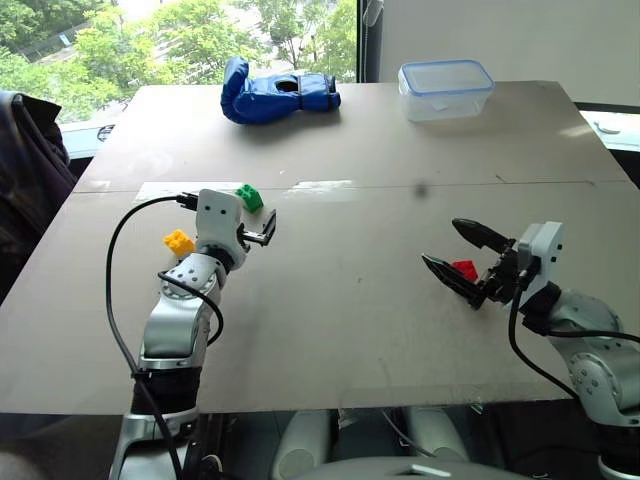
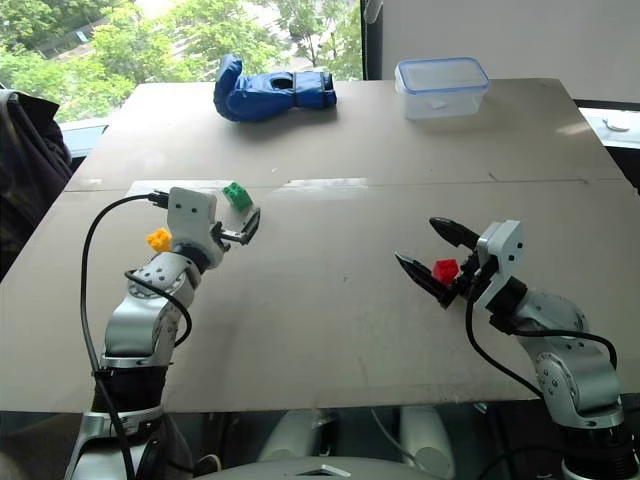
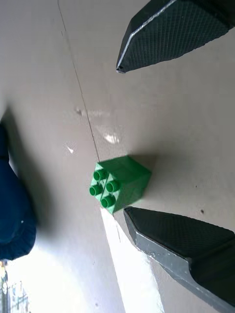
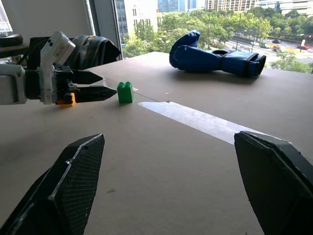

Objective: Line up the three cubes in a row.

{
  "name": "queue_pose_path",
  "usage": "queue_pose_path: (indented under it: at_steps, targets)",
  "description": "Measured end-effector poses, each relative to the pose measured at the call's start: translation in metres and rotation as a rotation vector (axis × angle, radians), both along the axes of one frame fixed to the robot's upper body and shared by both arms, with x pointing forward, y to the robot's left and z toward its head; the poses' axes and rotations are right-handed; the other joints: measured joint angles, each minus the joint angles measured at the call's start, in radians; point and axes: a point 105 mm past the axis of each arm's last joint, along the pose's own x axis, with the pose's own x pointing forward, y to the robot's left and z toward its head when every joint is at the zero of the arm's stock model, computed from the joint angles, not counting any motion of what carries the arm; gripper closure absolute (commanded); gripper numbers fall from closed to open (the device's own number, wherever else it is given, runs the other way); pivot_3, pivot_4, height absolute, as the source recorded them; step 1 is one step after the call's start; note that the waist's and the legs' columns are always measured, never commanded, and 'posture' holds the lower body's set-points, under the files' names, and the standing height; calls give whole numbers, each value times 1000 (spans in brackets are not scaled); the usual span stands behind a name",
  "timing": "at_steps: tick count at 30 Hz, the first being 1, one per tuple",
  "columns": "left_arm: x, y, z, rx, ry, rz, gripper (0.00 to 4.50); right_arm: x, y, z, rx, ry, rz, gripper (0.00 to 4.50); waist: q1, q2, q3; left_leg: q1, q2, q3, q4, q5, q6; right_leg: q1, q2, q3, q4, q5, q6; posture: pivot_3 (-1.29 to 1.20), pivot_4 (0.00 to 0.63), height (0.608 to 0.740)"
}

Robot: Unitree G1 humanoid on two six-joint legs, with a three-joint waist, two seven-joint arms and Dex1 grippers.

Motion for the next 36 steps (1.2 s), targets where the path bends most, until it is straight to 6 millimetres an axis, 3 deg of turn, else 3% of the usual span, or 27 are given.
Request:
queue_pose_path:
  at_steps: [6, 11, 16, 22, 30, 36]
  targets:
    - [17, -22, -20, -34, 42, 98, 0, 4, 2, 2, 1, -13, -12, 145, -2, -1, 0, 0, 0, 0, 0, 2, -4, 0, -2, -1, 0, 0, 1, 0, 150, 740]
    - [27, -18, -30, -9, 65, 236, 0, 5, 2, 2, 4, -9, -23, 145, 0, -2, -1, 0, 0, -1, 0, 3, -5, 0, -2, -1, 1, 0, 1, 0, 150, 740]
    - [40, -16, -19, -36, 2, 321, 0, 1, 2, 0, 0, -3, -27, 145, 3, -2, -1, -1, -1, -1, 1, 3, -5, 0, -3, -2, 0, 1, 1, 0, 150, 740]
    - [40, -21, -7, -58, -75, 306, 0, -1, 1, -1, -11, 9, -18, 145, 2, -2, -1, -1, -1, -1, 1, 3, -5, 0, -3, -2, 1, 1, 1, 0, 150, 740]
    - [34, -15, -14, -59, -65, 363, 0, -9, 8, 7, 17, -6, 72, 145, 2, -3, -1, -1, -1, -2, 1, 3, -5, 0, -4, -3, 1, 1, 1, 0, 150, 740]
    - [43, -27, -19, -112, -33, 416, 0, -6, 12, 11, 15, -23, 103, 145, 6, -3, -1, -2, -2, -2, 2, 3, -5, 0, -4, -4, 1, 1, 1, 0, 150, 740]
